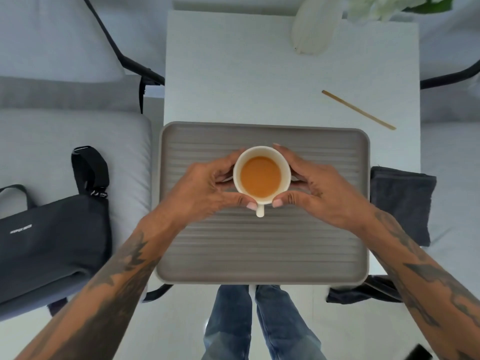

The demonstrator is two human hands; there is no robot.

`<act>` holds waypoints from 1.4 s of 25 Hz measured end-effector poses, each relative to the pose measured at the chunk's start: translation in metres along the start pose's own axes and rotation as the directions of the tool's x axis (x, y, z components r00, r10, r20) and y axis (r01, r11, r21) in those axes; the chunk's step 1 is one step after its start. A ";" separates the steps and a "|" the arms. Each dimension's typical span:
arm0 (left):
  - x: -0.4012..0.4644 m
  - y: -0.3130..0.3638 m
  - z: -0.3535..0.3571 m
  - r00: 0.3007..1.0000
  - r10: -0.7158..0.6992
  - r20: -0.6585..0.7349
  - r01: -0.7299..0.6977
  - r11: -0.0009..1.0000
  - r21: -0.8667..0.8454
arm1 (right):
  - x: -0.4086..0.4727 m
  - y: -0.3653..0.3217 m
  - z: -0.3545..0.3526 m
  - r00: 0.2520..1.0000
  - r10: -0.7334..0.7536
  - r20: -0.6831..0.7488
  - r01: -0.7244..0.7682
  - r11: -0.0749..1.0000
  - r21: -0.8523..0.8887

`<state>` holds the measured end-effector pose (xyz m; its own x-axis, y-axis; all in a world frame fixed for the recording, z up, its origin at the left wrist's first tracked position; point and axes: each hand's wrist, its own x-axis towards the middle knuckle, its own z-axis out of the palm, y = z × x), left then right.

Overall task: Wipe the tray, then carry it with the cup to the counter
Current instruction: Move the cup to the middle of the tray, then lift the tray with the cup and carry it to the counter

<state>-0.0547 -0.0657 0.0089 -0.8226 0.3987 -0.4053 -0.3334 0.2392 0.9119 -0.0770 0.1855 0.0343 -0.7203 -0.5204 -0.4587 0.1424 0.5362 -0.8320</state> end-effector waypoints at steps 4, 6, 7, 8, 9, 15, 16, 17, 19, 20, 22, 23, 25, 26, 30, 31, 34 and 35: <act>0.010 -0.004 0.024 1.000 0.016 0.027 -0.017 1.000 0.010 | -0.017 0.020 -0.006 0.999 0.031 -0.022 -0.030 0.998 0.050; 0.012 -0.006 0.029 0.999 0.019 0.030 -0.020 1.000 0.012 | -0.019 0.029 -0.006 0.998 0.047 -0.031 -0.043 0.992 0.115; 0.012 -0.008 0.031 1.000 0.013 0.028 -0.013 1.000 0.003 | -0.019 0.033 -0.004 0.998 0.048 -0.035 -0.042 0.989 0.139; 0.012 -0.009 0.032 1.000 0.001 0.027 -0.001 1.000 -0.007 | -0.018 0.037 -0.002 0.998 0.045 -0.038 -0.039 0.987 0.158; 0.012 -0.011 0.033 1.000 -0.009 0.025 0.009 1.000 -0.015 | -0.018 0.040 0.001 0.998 0.041 -0.038 -0.034 0.984 0.175; 0.010 -0.018 0.039 0.999 -0.053 0.009 0.054 0.997 -0.062 | -0.018 0.055 0.012 0.997 0.061 -0.051 -0.045 0.960 0.276; 0.010 -0.017 0.039 0.998 -0.058 0.006 0.058 0.996 -0.067 | -0.018 0.055 0.012 0.997 0.068 -0.048 -0.052 0.958 0.282; 0.010 -0.016 0.039 0.998 -0.065 0.005 0.065 0.996 -0.065 | -0.018 0.054 0.012 0.997 0.071 -0.041 -0.058 0.960 0.275; 0.010 -0.012 0.040 0.997 -0.069 0.014 0.070 0.997 -0.034 | -0.017 0.051 0.011 0.996 0.085 -0.005 -0.080 0.964 0.255; 0.008 -0.010 0.040 0.998 -0.061 0.014 0.061 0.998 -0.003 | -0.019 0.051 0.009 0.996 0.092 0.012 -0.092 0.961 0.260; -0.003 -0.011 0.037 0.997 -0.043 -0.062 0.049 0.994 0.102 | -0.031 0.053 0.001 0.994 0.109 -0.030 -0.097 0.960 0.261; -0.013 -0.015 0.033 0.986 -0.019 -0.163 0.049 0.982 0.183 | -0.041 0.057 -0.003 0.984 0.133 -0.123 -0.102 0.968 0.230; -0.042 -0.027 0.023 0.904 0.095 -0.417 0.072 0.928 0.367 | -0.069 0.072 -0.008 0.886 0.185 -0.424 -0.153 0.982 0.109; -0.057 -0.034 0.020 0.844 0.149 -0.515 0.109 0.892 0.438 | -0.084 0.081 -0.008 0.807 0.189 -0.559 -0.206 0.978 0.033; -0.094 -0.068 0.024 0.682 0.153 -0.715 0.378 0.763 0.524 | -0.118 0.109 0.002 0.650 0.211 -0.730 -0.466 0.869 -0.164; -0.096 -0.074 0.026 0.659 0.132 -0.740 0.441 0.730 0.523 | -0.118 0.112 0.004 0.626 0.237 -0.743 -0.509 0.846 -0.159; -0.097 -0.085 0.029 0.625 0.152 -0.765 0.486 0.692 0.534 | -0.114 0.114 0.008 0.590 0.234 -0.773 -0.535 0.830 -0.157; -0.096 -0.086 0.030 0.609 0.148 -0.780 0.487 0.707 0.514 | -0.113 0.114 0.011 0.593 0.219 -0.775 -0.534 0.828 -0.174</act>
<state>0.0669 -0.0982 -0.0320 -0.9089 -0.4123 -0.0623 -0.3994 0.8178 0.4144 0.0279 0.2983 -0.0118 -0.9219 0.3242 -0.2120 0.3840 0.8371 -0.3896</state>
